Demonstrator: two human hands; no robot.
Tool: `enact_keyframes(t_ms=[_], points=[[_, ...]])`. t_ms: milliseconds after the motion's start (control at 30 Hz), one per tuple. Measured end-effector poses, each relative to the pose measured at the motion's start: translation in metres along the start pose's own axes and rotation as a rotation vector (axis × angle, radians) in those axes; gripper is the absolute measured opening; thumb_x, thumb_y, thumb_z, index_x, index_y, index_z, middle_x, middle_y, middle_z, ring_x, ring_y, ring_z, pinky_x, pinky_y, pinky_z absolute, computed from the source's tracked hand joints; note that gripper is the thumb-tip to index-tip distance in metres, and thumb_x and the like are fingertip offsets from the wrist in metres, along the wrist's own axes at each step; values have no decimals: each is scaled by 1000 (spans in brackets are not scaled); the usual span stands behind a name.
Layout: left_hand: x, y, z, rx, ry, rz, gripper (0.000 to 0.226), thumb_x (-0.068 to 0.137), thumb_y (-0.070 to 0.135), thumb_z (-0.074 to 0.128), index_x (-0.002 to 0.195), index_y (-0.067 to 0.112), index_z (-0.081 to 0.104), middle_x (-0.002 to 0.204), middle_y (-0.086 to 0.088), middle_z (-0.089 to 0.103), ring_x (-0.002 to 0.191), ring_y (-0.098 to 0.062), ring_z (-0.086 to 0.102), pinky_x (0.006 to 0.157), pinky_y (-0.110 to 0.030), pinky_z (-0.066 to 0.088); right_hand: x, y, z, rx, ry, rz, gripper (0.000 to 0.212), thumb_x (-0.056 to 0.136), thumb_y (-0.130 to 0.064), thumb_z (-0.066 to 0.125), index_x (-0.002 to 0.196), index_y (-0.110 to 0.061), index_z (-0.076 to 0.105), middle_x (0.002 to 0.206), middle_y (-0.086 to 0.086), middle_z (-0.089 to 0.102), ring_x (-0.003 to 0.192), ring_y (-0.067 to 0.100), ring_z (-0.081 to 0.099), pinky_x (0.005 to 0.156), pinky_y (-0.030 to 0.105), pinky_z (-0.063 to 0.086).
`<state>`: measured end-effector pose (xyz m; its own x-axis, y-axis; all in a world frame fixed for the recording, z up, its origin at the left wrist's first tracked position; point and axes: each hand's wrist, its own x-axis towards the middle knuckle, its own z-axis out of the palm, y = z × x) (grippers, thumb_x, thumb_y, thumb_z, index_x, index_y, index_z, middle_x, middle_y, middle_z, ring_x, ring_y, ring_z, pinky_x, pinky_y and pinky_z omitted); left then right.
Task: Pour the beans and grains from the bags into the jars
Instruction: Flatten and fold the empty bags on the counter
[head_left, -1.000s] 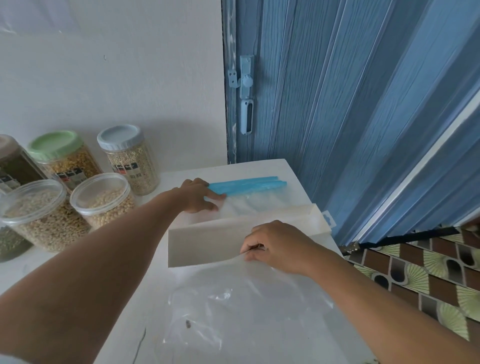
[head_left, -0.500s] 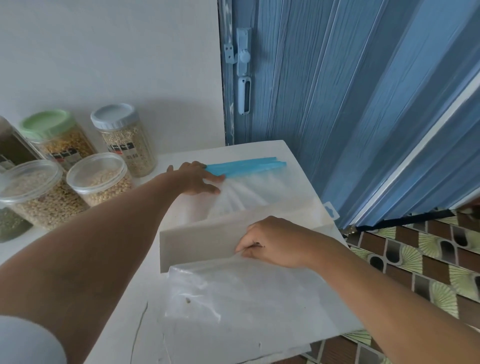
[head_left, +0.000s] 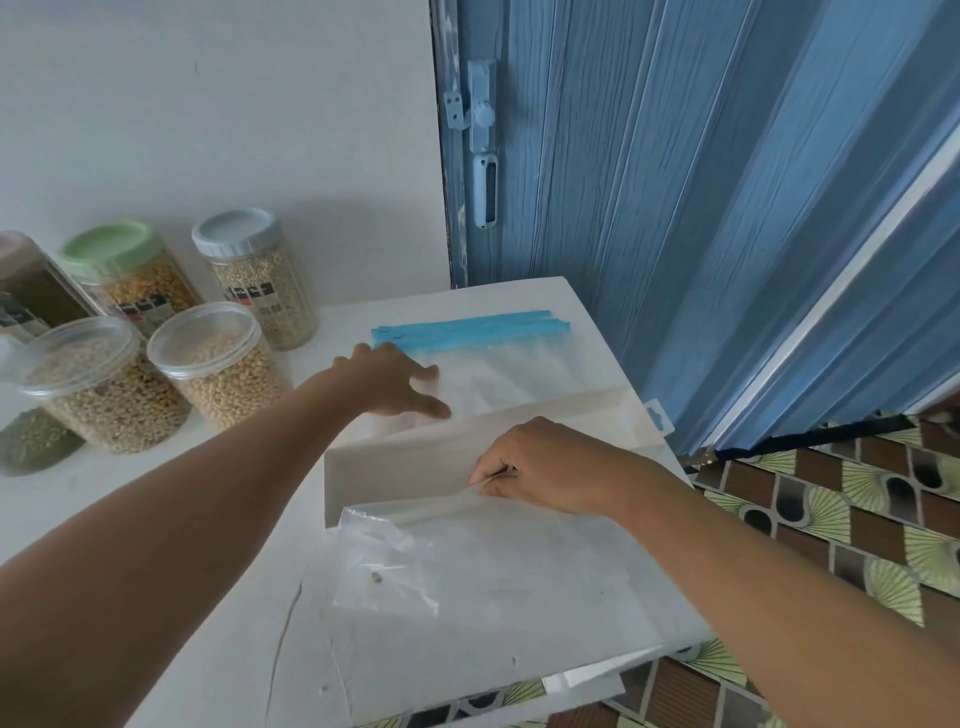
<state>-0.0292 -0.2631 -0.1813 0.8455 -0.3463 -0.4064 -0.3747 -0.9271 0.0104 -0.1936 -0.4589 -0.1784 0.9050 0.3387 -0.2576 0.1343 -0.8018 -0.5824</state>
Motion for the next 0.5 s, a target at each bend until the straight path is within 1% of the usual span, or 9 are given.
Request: enact_keyframes(t_ms=[67, 133, 200, 233, 267, 300, 367, 433, 500], points=[[2, 0, 1, -22, -29, -10, 93, 73, 91, 56, 156, 51, 38, 163, -6, 33, 144, -37, 32, 120, -59, 28, -2, -2, 0, -29, 6, -10, 18, 100, -26, 67, 113, -30, 78, 112, -14, 75, 101, 4, 65, 94, 26, 52], [4, 3, -1, -20, -13, -19, 95, 72, 91, 59, 155, 51, 38, 162, -6, 35, 143, -36, 33, 120, -62, 28, -2, -2, 0, -63, 6, -26, 19, 101, -27, 66, 115, -30, 78, 112, -15, 73, 97, 2, 63, 87, 20, 48], [4, 4, -1, -17, -12, -39, 95, 71, 91, 61, 155, 51, 39, 160, -5, 38, 141, -36, 34, 119, -62, 29, -5, -4, 0, -101, -6, -42, 21, 101, -28, 65, 118, -31, 77, 106, -21, 68, 88, -3, 57, 78, 12, 39], [4, 4, 0, -19, -16, -45, 96, 70, 92, 61, 154, 52, 39, 159, -5, 38, 140, -36, 34, 118, -62, 29, -7, -6, 0, -123, -7, -49, 21, 102, -28, 64, 119, -31, 76, 101, -23, 65, 84, -5, 54, 75, 10, 36], [6, 2, 2, -31, -19, -49, 97, 69, 93, 61, 154, 53, 38, 158, -5, 39, 139, -36, 34, 118, -62, 29, -10, -9, 0, -143, -8, -58, 21, 102, -27, 63, 118, -31, 76, 97, -25, 62, 82, -5, 53, 75, 11, 36], [6, 1, 3, -48, -18, -52, 97, 68, 93, 62, 153, 55, 38, 158, -5, 39, 139, -36, 34, 117, -61, 30, -14, -10, 1, -156, -11, -70, 21, 102, -26, 63, 117, -31, 77, 95, -25, 61, 83, -3, 54, 77, 13, 40], [6, -1, 7, -70, -10, -48, 96, 67, 94, 61, 153, 57, 37, 158, -5, 38, 140, -36, 34, 117, -61, 29, -22, -13, 4, -170, -6, -86, 21, 101, -24, 63, 112, -32, 78, 94, -22, 64, 88, 1, 57, 83, 23, 48], [5, -1, 10, -76, -8, -47, 95, 70, 93, 59, 154, 56, 35, 160, -5, 35, 142, -36, 33, 118, -62, 28, -30, -13, 7, -180, 14, -85, 19, 100, -24, 63, 110, -32, 78, 93, -21, 65, 88, 3, 57, 85, 29, 50], [5, -1, 12, -71, -10, -45, 94, 72, 93, 56, 155, 56, 33, 164, -4, 31, 144, -37, 31, 119, -63, 26, -32, -12, 9, -175, 39, -80, 19, 99, -24, 64, 109, -32, 78, 96, -18, 68, 88, 4, 58, 86, 32, 51]])
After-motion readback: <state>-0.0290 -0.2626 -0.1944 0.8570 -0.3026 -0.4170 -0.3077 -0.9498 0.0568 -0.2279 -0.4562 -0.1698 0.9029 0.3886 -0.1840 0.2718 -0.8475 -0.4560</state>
